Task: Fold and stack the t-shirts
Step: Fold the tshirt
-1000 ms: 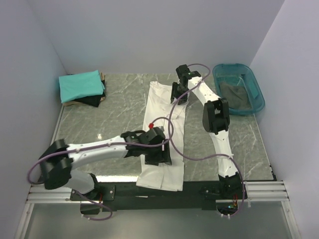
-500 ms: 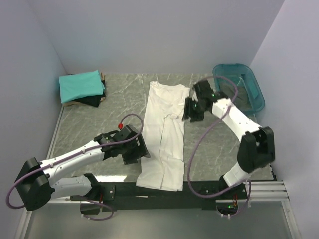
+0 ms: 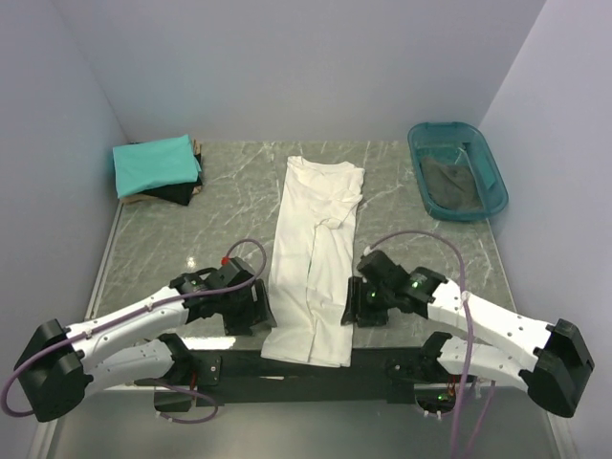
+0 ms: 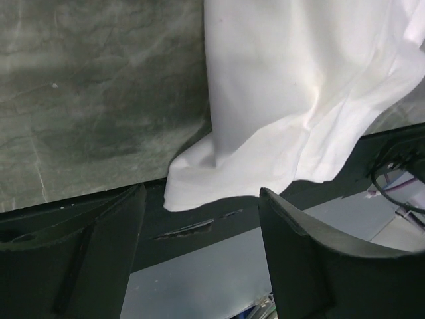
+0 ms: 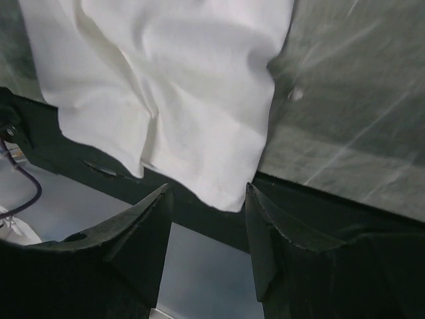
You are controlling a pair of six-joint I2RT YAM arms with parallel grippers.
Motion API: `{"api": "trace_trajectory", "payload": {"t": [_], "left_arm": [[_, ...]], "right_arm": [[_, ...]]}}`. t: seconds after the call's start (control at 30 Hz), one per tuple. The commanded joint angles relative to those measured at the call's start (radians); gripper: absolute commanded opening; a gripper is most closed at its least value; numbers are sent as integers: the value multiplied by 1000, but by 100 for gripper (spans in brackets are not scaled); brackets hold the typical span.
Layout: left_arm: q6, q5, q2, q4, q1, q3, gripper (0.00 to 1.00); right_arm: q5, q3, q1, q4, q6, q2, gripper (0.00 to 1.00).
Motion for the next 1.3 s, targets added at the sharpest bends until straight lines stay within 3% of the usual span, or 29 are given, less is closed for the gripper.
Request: {"api": "trace_trajectory", "payload": {"t": [0.0,0.37,0.93,1.07,1.27], "left_arm": [[25,34,-59,-1,3,-4,75],[-15,56,-113,-1,0,-99,73],[-59,76,-147,6,-14,-144,71],[-81,70,-165,3,-36,-150,71],[-145,70,-124,63,-123,-173,67]], "right_arm": [[64,-37,117,25,230,-45,55],[21,-111,277,9,329,15,54],[-45,-224,294,218,329,97,51],[-59,-225,320,243,336,133,48],[-73,-241,354,247,370,167,33]]}}
